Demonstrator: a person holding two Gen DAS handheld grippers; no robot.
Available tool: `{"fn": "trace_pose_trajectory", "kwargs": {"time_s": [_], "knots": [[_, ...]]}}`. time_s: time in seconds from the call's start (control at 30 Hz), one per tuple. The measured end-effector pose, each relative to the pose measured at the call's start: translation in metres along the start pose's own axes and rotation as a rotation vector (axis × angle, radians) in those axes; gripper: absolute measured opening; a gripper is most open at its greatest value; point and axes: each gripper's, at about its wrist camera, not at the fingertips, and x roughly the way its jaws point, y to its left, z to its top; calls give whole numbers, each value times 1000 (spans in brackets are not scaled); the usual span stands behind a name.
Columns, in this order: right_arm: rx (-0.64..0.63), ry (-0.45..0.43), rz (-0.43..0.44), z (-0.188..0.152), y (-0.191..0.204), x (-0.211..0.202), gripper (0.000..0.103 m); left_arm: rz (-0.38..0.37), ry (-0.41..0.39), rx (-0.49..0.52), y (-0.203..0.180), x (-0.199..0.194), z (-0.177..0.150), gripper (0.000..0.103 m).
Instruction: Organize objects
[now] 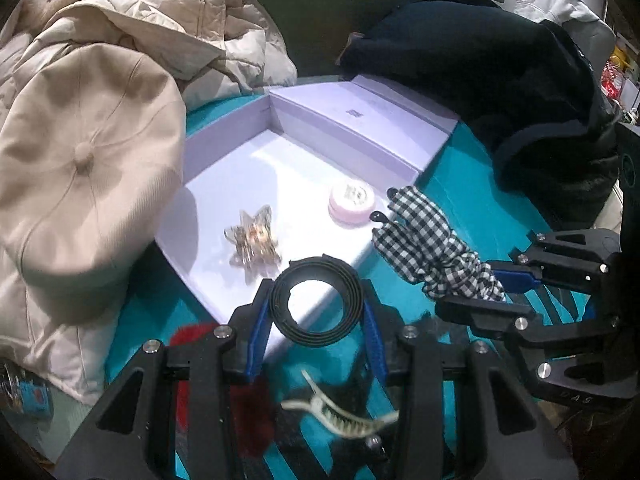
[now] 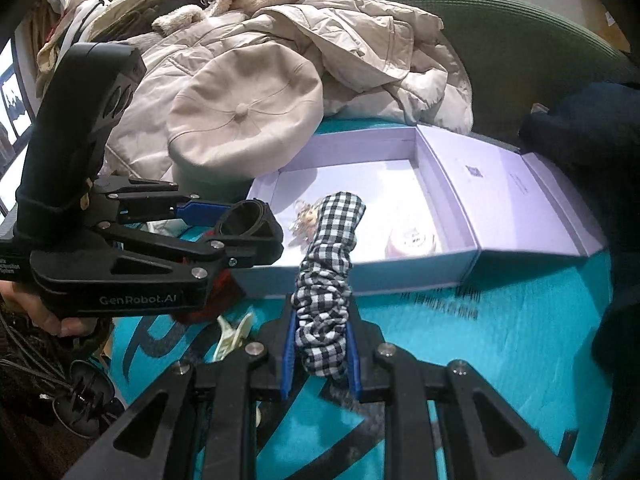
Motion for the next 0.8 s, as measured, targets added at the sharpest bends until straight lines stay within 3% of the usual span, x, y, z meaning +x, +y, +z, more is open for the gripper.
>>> {"fn": "trace_pose_trajectory", "kwargs": {"time_s": [0.17,0.8], "knots": [[5,-4,24,15,-12,15,20,-12,-5,6,10,16,21,39],[-21,6,-6,63,-34,62,20,68,-28,69,47,60,72,39]]}}
